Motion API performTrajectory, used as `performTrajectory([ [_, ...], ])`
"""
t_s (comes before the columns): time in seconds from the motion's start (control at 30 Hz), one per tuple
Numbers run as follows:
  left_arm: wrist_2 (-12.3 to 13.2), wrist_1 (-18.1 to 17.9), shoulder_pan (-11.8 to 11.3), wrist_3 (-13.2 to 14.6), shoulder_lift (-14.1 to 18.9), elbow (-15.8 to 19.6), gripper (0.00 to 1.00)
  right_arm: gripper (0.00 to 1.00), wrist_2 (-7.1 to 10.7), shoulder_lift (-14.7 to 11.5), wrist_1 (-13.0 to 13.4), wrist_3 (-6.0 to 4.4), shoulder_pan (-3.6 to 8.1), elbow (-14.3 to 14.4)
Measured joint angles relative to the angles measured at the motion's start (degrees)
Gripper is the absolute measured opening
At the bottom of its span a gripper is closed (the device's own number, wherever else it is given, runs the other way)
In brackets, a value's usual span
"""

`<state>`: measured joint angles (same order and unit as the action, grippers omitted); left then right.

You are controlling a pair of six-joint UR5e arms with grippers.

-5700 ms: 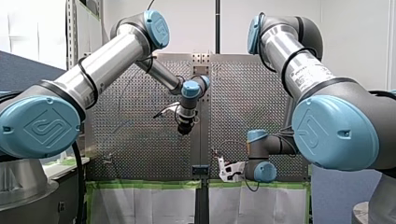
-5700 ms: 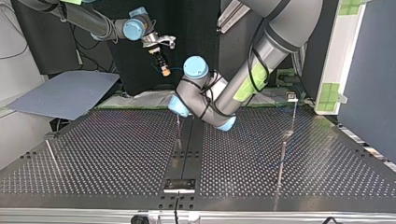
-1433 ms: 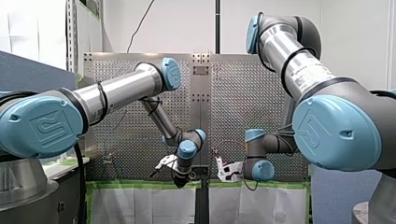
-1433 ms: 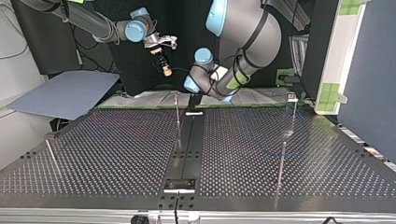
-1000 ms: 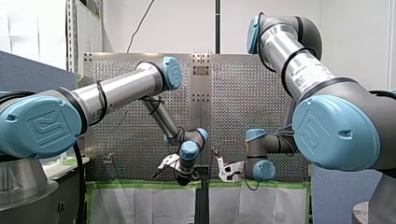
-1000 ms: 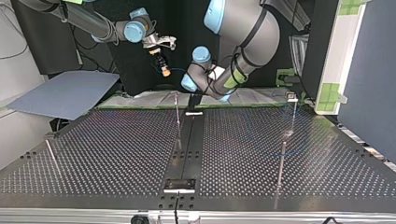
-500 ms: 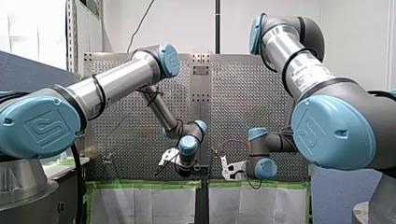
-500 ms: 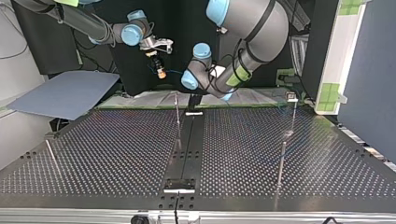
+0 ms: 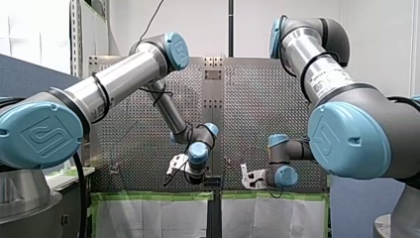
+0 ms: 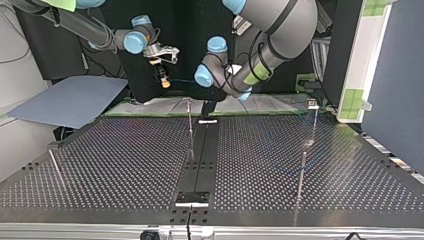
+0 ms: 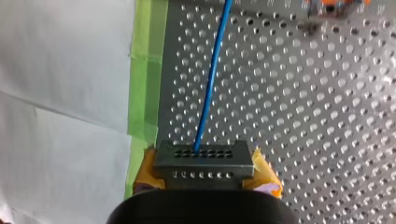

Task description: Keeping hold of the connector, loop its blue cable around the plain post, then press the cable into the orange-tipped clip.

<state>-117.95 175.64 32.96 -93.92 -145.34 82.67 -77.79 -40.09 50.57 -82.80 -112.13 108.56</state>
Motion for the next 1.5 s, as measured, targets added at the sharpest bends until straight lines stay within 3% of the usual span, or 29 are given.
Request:
performTrajectory([
  [0.63,-6.2,-10.6,5.8,-3.4,1.5,1.9,0.00,0.00,-0.18,0.0,1.2,-1.76,3.62,-0.4],
  [0.97,-6.4,-15.1,6.3,-3.7,1.5,1.3,0.00,0.00,0.02,0.0,1.0,-2.33,4.95,-1.6],
  [1.5,-6.5,-16.0,6.3,-3.9,1.5,-2.3,0.00,0.00,0.17,0.0,0.1,-2.31,6.03,-3.2],
])
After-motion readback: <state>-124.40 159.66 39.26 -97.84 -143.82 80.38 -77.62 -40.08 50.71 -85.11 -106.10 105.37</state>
